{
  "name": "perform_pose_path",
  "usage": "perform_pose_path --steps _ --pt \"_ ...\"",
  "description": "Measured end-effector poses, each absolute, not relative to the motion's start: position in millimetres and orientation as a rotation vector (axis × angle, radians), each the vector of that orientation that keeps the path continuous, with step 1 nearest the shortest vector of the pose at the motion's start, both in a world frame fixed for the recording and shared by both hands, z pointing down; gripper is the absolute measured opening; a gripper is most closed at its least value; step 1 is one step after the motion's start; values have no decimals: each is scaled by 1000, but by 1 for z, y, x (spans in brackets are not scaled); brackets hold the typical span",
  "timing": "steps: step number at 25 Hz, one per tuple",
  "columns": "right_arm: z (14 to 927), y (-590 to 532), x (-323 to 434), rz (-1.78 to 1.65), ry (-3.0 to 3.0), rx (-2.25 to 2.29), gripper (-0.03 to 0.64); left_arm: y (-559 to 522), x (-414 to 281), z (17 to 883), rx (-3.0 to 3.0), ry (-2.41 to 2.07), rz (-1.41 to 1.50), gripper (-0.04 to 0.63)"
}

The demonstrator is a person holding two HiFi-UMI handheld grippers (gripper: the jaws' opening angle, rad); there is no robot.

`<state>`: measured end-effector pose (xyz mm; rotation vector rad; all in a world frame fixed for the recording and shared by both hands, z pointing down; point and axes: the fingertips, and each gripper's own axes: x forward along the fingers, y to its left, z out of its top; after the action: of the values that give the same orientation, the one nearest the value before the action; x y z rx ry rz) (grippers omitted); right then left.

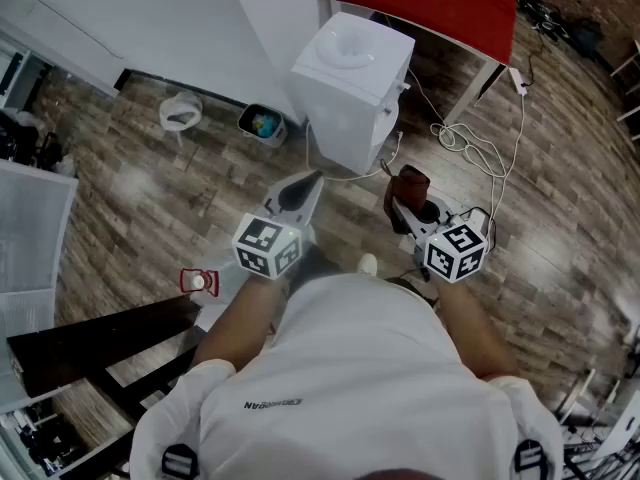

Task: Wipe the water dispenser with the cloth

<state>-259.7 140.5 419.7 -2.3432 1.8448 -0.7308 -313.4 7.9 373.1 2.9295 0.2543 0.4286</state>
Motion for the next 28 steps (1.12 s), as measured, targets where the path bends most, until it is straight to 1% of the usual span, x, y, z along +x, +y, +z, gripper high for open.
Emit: perform_pose_path --steps 19,28 --pt "432 141 -248 -821 1750 -2269 54 7 -303 377 2922 251 441 -8" --pt "435 117 -236 -861 1705 -2206 54 -19 -302 377 2941 203 448 -8"
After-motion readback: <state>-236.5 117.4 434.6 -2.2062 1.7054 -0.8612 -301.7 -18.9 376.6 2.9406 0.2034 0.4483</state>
